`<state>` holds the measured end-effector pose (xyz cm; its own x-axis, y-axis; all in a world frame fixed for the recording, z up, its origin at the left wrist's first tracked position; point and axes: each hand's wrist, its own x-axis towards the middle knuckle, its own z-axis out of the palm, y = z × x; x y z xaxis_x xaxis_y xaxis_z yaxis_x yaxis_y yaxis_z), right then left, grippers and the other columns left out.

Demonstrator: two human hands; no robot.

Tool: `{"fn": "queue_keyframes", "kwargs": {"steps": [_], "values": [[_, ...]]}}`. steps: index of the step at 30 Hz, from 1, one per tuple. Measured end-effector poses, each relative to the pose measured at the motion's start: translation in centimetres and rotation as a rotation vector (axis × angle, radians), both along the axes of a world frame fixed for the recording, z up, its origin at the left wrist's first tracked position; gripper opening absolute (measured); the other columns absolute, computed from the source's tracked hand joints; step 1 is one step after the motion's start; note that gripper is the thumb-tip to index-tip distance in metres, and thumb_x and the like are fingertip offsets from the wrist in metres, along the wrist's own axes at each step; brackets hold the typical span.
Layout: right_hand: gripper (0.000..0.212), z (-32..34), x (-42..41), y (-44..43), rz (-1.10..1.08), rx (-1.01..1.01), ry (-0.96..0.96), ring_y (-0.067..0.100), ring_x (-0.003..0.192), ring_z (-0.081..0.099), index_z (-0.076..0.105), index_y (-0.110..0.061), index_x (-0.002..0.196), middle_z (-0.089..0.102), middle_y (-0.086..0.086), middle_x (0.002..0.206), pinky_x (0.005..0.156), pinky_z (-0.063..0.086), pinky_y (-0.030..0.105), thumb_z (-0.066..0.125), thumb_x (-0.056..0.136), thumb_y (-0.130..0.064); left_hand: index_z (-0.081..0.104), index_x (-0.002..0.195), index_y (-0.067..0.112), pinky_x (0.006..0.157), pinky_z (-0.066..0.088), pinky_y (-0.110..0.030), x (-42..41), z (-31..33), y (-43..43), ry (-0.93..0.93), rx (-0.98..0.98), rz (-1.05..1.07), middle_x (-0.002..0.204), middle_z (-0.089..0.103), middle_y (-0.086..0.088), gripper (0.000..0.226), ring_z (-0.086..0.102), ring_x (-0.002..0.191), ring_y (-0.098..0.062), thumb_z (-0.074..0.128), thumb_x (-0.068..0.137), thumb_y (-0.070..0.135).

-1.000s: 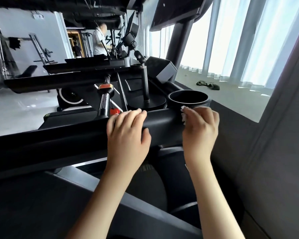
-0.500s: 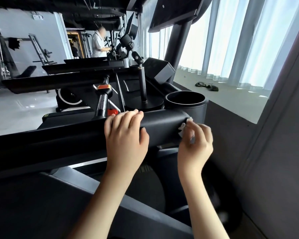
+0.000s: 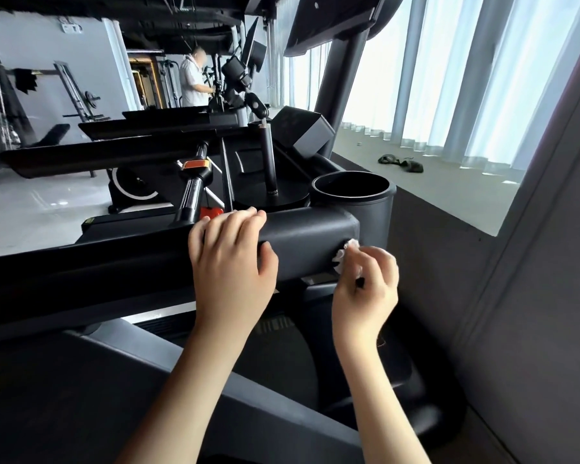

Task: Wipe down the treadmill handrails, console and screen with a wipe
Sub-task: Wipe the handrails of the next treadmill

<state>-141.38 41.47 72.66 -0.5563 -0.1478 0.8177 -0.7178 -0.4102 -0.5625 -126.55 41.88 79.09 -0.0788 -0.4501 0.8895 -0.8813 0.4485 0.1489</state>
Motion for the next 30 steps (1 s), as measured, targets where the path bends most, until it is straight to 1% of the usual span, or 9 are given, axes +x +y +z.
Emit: {"fn": "queue_keyframes", "kwargs": {"steps": [4,7,12,17,20,22,25,27,30], "values": [[0.017,-0.8,-1.2,-0.4,-0.063,0.018,-0.091,0.017,0.082,0.053,0.071,0.0,0.081,0.062,0.009,0.089,0.069,0.047,0.036,0.06,0.092,-0.009,0.067,0.111,0.01,0.103,0.033,-0.044,0.2,-0.1,0.2,-0.015,-0.007,0.001,0.115,0.067,-0.002,0.035,0.047,0.11,-0.018,0.055,0.08,0.016],[0.02,-1.4,1.0,0.1,0.006,0.014,-0.083,0.024,0.079,0.058,0.069,0.001,0.078,0.061,0.007,0.089,0.068,0.05,0.039,0.06,0.093,-0.01,0.067,0.112,0.01,0.104,0.031,-0.043,0.1,0.0,0.1,-0.006,0.0,0.007,0.116,0.066,-0.002,0.035,0.047,0.111,-0.018,0.055,0.079,0.016],[0.02,0.3,0.8,0.4,0.049,0.008,-0.019,0.025,0.078,0.058,0.069,-0.001,0.078,0.061,0.006,0.088,0.069,0.047,0.03,0.06,0.093,-0.011,0.066,0.115,0.011,0.107,0.028,-0.041,0.3,0.0,0.4,-0.03,0.041,0.016,0.119,0.065,-0.002,0.038,0.049,0.114,-0.019,0.049,0.082,0.021],[0.02,-0.6,2.4,0.7,0.061,0.002,-0.052,0.021,0.08,0.055,0.069,0.0,0.079,0.058,0.003,0.09,0.068,0.049,0.037,0.059,0.093,-0.01,0.064,0.12,0.012,0.107,0.03,-0.04,0.7,0.7,0.8,-0.057,0.117,-0.02,0.124,0.064,-0.001,0.046,0.052,0.118,-0.02,0.04,0.084,0.027],[0.011,0.9,3.5,0.9,0.13,0.005,0.102,0.017,0.084,0.05,0.073,-0.002,0.084,0.055,-0.006,0.096,0.076,0.045,0.026,0.062,0.088,-0.001,0.062,0.123,0.009,0.107,0.029,-0.037,1.4,1.4,1.1,-0.032,0.133,-0.025,0.129,0.06,-0.003,0.048,0.048,0.12,-0.02,0.041,0.085,0.028],[0.017,2.7,2.8,0.4,0.102,0.006,0.118,0.019,0.085,0.048,0.074,-0.004,0.091,0.061,0.001,0.095,0.081,0.038,0.014,0.065,0.083,0.008,0.063,0.121,0.01,0.108,0.027,-0.042,2.3,1.4,1.2,-0.032,0.111,0.064,0.127,0.059,-0.004,0.042,0.045,0.118,-0.02,0.048,0.084,0.025],[0.027,3.4,1.7,0.1,0.035,0.016,0.048,0.02,0.088,0.047,0.074,-0.005,0.099,0.065,0.01,0.094,0.082,0.037,0.014,0.064,0.079,0.012,0.064,0.117,0.014,0.109,0.023,-0.047,3.4,0.9,1.2,-0.029,0.12,0.147,0.12,0.063,-0.001,0.04,0.048,0.115,-0.021,0.046,0.086,0.031],[0.032,2.7,2.4,0.6,0.023,0.026,0.04,0.021,0.088,0.046,0.073,-0.004,0.101,0.063,0.005,0.098,0.085,0.032,0.009,0.063,0.078,0.016,0.064,0.118,0.015,0.109,0.023,-0.045,3.7,0.3,1.1,-0.048,0.108,0.152,0.119,0.063,0.0,0.041,0.048,0.114,-0.02,0.044,0.087,0.032],[0.031,3.1,4.2,1.1,0.072,0.029,0.159,0.02,0.088,0.044,0.073,-0.002,0.1,0.063,0.004,0.097,0.088,0.026,0.003,0.052,0.082,0.011,0.064,0.118,0.015,0.109,0.023,-0.045,3.7,0.2,1.0,-0.033,0.096,0.15,0.119,0.064,0.0,0.04,0.051,0.114,-0.021,0.045,0.086,0.031]]}}
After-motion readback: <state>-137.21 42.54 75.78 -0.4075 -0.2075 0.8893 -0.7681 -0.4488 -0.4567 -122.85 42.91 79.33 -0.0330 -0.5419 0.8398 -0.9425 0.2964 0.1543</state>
